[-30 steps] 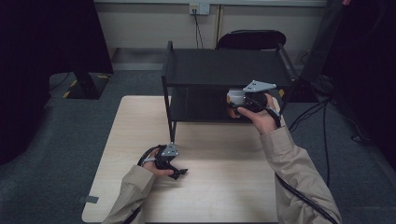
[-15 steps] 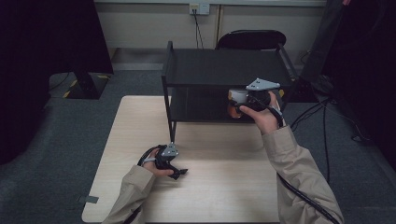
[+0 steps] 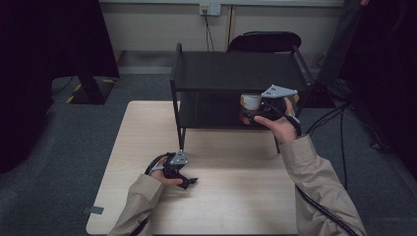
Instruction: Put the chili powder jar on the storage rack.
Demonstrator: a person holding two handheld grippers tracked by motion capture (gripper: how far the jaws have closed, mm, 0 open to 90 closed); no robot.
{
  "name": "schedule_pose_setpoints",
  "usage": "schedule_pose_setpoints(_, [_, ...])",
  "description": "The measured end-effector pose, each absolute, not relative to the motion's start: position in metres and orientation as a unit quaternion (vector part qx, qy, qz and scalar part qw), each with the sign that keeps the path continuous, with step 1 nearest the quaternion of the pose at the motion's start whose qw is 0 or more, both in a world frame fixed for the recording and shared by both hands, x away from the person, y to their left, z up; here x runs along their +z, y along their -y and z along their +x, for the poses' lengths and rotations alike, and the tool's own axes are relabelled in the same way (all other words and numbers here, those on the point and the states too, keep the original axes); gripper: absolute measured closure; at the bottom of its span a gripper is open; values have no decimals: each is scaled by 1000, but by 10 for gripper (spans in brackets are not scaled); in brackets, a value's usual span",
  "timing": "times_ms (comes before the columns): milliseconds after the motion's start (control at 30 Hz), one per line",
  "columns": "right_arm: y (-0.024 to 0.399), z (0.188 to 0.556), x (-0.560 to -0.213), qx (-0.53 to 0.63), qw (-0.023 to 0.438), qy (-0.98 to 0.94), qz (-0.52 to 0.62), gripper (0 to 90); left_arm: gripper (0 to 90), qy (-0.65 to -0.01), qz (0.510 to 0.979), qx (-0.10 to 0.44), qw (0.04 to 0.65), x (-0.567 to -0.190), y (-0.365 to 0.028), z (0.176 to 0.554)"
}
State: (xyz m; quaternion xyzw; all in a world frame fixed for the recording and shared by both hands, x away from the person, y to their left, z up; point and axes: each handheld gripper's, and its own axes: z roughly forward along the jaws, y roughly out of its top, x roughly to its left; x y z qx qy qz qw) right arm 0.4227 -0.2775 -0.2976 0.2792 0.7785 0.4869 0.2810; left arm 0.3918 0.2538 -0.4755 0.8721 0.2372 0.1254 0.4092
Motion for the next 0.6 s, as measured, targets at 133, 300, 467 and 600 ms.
schedule_pose_setpoints(133, [284, 418, -298, 485, 275, -784, 271, 0, 0, -237, 872, 125, 409, -476, -254, 392])
schedule_pose_setpoints(300, [289, 412, -300, 486, 271, -787, 267, 0, 0, -238, 872, 126, 409, -476, -253, 391])
schedule_pose_setpoints(467, [295, 407, -302, 491, 262, -788, 264, 0, 0, -239, 872, 126, 409, -476, -253, 391])
schedule_pose_setpoints(600, [297, 403, -304, 492, 262, -788, 262, 0, 0, -239, 871, 126, 410, -476, -253, 391])
